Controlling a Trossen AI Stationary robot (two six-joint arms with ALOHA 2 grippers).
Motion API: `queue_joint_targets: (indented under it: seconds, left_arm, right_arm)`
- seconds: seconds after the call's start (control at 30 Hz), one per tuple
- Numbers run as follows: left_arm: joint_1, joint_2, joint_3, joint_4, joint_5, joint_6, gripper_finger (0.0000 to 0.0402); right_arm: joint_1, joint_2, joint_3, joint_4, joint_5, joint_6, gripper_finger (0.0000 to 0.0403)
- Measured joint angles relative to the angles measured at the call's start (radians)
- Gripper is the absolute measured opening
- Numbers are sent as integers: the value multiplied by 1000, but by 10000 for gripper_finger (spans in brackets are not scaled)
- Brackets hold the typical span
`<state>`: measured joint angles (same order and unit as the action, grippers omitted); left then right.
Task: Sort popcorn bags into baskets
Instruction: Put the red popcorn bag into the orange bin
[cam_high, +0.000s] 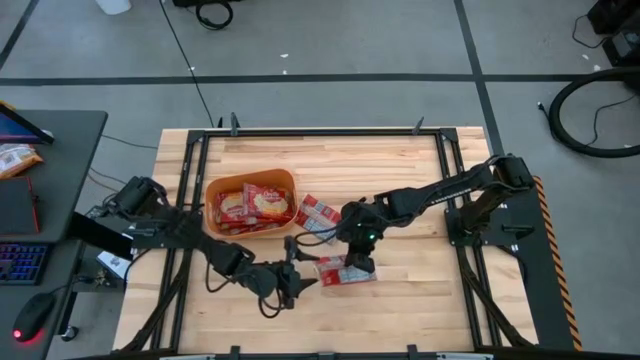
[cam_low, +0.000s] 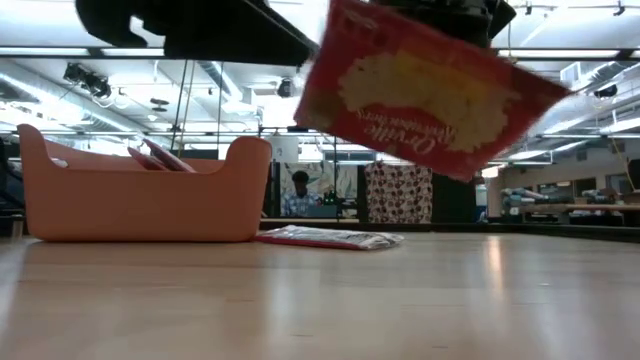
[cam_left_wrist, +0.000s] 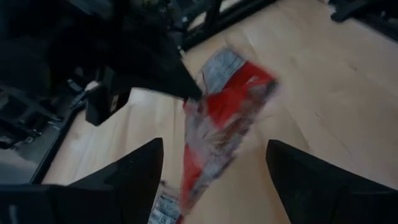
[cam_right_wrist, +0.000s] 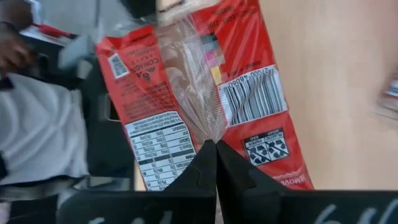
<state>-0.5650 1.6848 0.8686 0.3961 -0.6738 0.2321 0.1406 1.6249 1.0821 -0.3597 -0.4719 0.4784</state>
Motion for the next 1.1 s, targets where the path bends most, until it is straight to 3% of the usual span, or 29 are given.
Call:
queue_joint_targets:
  seconds: [0.3,0.4,0.53,0.67,0.77,0.83,0.93,1.1]
  left_arm:
    - [31,0,29,-41,71,41,268]
    - [30,0,29,-41,75,4,228]
    - [30,0,29,-30,88,-66,140]
    - [48,-8,29,-30,215,-198,40]
    - [58,-37,29,-71,263,-246,24]
    - [58,-85,29,-127,273,-286,30]
    - [51,-209,29,-299,270,-380,38]
    - [44,-403,29,-518,223,-537,30]
  right_arm:
    - [-1,-1,1,156,-91,101,2]
    - [-1,-1,1,171,-93,105,3]
    - [-6,-1,1,173,-53,105,19]
    - [-11,-2,3,197,-70,128,56]
    - [-43,-20,27,119,-191,147,84]
    - [-66,-61,48,36,-209,131,99]
    - [-87,-133,50,-105,-153,79,112]
    - [-69,-241,29,-201,113,26,115]
